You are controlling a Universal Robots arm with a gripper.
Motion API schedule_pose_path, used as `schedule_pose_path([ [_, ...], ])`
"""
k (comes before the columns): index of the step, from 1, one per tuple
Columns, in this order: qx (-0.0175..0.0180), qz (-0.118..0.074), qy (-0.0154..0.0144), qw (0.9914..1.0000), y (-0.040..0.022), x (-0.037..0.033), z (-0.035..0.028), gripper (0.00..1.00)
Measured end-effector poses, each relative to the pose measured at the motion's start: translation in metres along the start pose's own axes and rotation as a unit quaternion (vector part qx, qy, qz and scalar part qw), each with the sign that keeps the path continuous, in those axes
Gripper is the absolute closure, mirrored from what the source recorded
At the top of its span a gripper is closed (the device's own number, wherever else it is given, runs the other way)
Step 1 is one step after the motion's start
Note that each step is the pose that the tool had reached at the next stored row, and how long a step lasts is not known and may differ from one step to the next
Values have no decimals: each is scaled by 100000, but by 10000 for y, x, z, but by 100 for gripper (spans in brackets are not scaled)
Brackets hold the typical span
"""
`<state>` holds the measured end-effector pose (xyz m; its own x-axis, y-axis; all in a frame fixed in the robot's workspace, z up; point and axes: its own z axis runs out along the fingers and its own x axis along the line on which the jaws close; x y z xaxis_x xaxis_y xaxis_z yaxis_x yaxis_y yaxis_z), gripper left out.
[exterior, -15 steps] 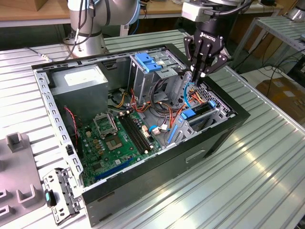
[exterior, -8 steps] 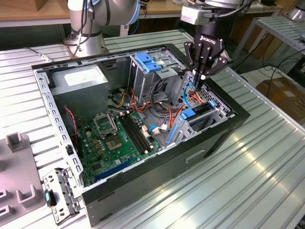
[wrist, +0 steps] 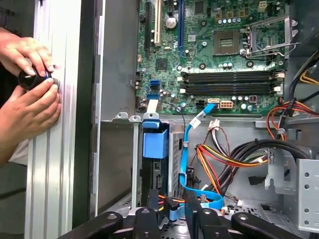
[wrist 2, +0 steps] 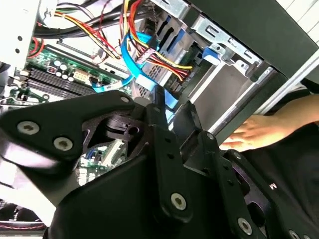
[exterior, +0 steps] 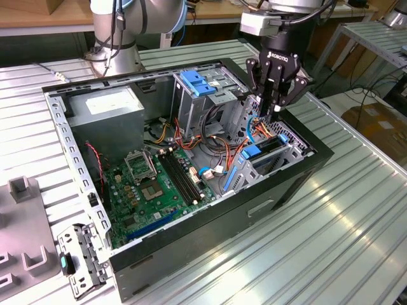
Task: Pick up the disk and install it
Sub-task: 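Insert the second disk wire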
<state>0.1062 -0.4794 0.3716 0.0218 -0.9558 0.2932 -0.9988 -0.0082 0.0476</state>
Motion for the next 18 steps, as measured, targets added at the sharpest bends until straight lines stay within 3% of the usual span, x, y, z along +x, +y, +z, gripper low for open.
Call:
schedule_pose_path([
  [1,6,17,304,100000,0,-2,5,73],
  [2,9,33,578,99998,0,-3,10,73],
  [4,21,71,1261,99992,-1,-9,24,84],
  [8,24,72,1293,99992,-1,-9,27,84],
  [12,21,77,1267,99992,9,41,54,84],
  [13,27,62,1116,99994,16,83,77,84],
  [14,58,42,403,99999,26,130,102,84],
  [17,173,-27,-1497,99989,47,181,125,84],
  [18,220,-60,-1800,99984,55,188,130,84],
])
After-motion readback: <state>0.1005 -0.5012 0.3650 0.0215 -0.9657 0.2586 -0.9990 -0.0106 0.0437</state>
